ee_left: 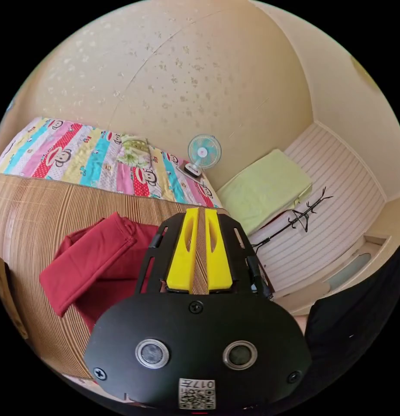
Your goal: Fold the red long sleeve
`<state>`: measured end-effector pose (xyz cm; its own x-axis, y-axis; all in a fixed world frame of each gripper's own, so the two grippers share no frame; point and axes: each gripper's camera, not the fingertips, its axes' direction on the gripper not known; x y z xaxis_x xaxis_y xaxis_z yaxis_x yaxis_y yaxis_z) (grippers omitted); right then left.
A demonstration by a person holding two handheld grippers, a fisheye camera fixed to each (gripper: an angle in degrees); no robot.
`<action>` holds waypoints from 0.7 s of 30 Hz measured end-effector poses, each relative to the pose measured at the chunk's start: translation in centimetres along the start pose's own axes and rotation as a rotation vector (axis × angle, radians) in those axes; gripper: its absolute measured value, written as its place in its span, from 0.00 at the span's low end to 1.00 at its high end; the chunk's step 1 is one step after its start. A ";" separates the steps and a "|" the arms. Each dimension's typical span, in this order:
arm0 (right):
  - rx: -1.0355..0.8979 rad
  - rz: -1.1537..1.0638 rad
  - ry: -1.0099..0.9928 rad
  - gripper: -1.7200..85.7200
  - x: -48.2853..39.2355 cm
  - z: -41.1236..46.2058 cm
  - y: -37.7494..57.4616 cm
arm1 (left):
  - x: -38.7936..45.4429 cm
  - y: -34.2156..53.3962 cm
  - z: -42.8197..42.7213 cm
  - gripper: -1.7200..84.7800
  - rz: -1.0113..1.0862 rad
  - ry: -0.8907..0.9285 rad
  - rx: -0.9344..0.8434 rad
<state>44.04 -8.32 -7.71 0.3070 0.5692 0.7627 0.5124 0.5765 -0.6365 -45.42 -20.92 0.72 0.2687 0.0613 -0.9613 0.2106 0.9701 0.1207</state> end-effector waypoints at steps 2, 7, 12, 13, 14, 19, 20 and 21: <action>-0.017 0.024 0.038 0.03 2.6 -0.2 1.1 | 0.2 3.2 0.1 0.05 -0.015 0.020 -0.021; -0.088 -0.011 0.084 0.06 5.2 1.6 1.5 | -5.4 14.7 -3.8 0.09 -0.254 -0.188 -0.239; -0.047 -0.133 -0.038 0.10 0.0 4.7 -7.1 | -8.3 21.5 -8.8 0.09 -0.435 -0.359 -0.310; -0.026 -0.181 -0.049 0.11 -2.3 5.6 -10.2 | -8.2 22.4 -9.7 0.09 -0.468 -0.397 -0.293; -0.014 -0.207 -0.048 0.11 -3.6 6.1 -11.8 | -8.2 22.9 -10.1 0.09 -0.489 -0.407 -0.277; 0.151 -0.242 0.013 0.14 -11.0 10.1 -24.6 | -7.1 26.6 -11.3 0.09 -0.664 -0.389 -0.162; 0.151 -0.236 0.018 0.14 -11.5 10.8 -25.6 | -7.0 27.0 -11.1 0.09 -0.668 -0.390 -0.168; 0.129 -0.235 0.050 0.14 -12.2 12.4 -27.1 | -6.8 27.7 -10.8 0.09 -0.671 -0.390 -0.187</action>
<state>16.45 -23.57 -1.20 0.2327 0.3835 0.8937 0.4684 0.7612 -0.4486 -51.58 8.07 7.90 0.4575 -0.6030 -0.6535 0.2919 0.7960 -0.5302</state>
